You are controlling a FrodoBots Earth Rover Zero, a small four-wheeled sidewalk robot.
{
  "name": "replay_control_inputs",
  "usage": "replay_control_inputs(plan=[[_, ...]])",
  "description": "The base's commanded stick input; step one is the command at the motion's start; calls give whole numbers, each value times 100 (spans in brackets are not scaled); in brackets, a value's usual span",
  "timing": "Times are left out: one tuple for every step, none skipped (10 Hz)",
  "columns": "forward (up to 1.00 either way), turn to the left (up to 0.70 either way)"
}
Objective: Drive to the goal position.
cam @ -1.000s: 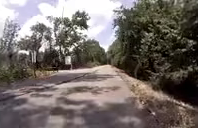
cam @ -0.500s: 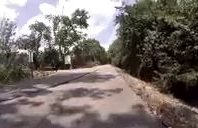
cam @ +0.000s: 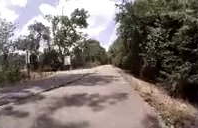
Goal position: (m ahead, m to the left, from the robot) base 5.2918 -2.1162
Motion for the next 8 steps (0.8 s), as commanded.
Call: replay_control_inputs(plan=[[70, 0], [70, 0], [70, 0], [70, 0], [70, 0], [70, 0], [70, 0], [70, 0]])
